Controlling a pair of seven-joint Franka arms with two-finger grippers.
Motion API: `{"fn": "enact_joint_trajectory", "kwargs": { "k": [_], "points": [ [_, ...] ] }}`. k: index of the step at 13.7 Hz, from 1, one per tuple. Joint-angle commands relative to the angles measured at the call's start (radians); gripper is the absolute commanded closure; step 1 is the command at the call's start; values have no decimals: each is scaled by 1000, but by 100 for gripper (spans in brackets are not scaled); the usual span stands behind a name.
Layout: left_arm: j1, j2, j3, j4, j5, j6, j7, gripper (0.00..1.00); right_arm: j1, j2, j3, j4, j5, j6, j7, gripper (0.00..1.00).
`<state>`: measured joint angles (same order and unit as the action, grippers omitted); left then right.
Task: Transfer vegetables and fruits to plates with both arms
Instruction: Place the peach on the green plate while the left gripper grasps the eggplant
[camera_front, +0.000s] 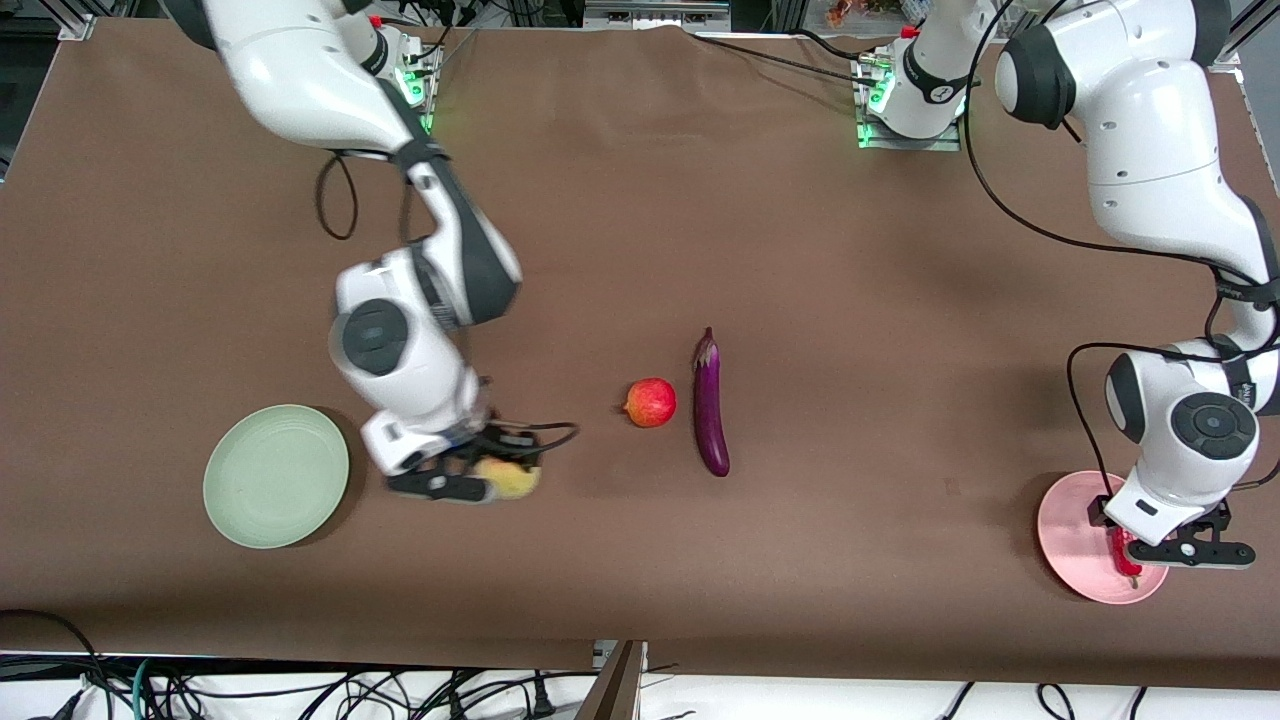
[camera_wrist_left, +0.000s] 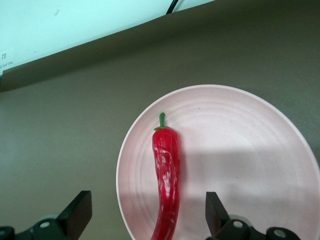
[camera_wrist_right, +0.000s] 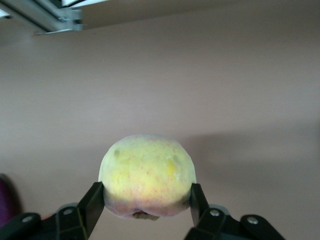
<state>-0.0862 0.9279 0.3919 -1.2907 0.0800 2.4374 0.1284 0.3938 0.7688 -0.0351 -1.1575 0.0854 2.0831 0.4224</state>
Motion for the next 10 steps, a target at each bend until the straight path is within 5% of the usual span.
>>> {"fn": "enact_joint_trajectory", "kwargs": {
  "k": [1,6,10],
  "points": [
    [-59,-119,-39,-16,-9,-270,23,0,-132,-43,15,-30,51,-98,-272,65],
    [-66,-293,-284,-16,-67,-631,-15,0,-375,-26,17,-63,82,-164,-669,65],
    [-73,-323,-508,-18,-72,-652,-206,0,-432,27,15,-87,80,-129,-744,65]
  ]
}}
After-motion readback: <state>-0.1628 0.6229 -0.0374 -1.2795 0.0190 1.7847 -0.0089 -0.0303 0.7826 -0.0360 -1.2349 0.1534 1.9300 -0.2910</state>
